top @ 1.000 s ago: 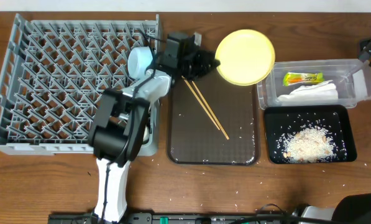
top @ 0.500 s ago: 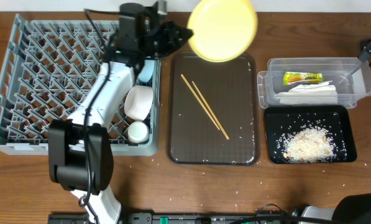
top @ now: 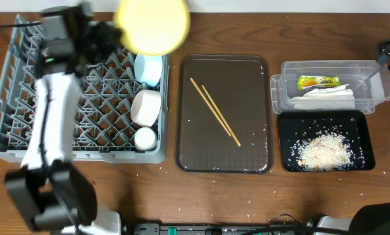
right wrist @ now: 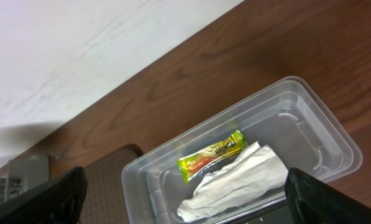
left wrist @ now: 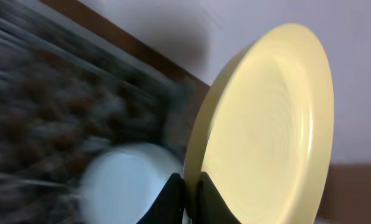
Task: Sort waste into correct bins and load items into the dishwasher
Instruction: 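Lift yellow plate and carry it left over the dish rack, then set yellow plate upright in dish rack and release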
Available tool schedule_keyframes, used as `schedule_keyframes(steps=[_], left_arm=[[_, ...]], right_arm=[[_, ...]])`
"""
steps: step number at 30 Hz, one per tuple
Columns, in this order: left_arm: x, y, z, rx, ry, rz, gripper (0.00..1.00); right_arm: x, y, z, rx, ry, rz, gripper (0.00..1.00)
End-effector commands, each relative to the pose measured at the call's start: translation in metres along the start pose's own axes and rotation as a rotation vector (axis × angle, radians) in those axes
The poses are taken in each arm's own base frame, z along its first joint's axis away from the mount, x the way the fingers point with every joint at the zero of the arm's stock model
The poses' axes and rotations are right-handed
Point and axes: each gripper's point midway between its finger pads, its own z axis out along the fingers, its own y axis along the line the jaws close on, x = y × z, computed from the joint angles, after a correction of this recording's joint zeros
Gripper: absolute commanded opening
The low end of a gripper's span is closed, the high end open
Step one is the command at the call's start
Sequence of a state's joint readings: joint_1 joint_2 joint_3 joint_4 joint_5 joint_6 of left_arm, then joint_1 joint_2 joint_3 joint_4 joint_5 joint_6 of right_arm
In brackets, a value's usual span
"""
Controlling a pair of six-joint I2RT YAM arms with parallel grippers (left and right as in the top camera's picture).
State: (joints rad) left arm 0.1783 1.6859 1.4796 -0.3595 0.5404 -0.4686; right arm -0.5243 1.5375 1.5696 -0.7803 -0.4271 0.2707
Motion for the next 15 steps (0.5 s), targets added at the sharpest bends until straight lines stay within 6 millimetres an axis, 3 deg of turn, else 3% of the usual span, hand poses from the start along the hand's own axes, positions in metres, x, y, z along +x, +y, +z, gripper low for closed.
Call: schedule_keyframes(steps=[1, 5, 12, 15], left_arm=[[-0.032, 0.043, -0.035, -0.259, -0.142, 0.14, 0.07], [-0.044, 0.088, -0.055, -0.48, -0.183, 0.182, 0.08], [-0.046, 0.131, -0.065, -0.725, -0.19, 0.228, 0.07], [-0.048, 0.137, -0.07, -0.77, -0.195, 0.241, 0.08]], right_arm=[[-0.01, 0.007, -0.012, -0.012, -0.037, -0.008, 0.99], [-0.01, 0.007, -0.012, -0.012, -0.037, -0.008, 0.99], [-0.01, 0.007, -0.012, -0.012, -0.037, -0.008, 0.99], [-0.01, 0.007, -0.012, -0.012, -0.037, -0.008, 0.99]])
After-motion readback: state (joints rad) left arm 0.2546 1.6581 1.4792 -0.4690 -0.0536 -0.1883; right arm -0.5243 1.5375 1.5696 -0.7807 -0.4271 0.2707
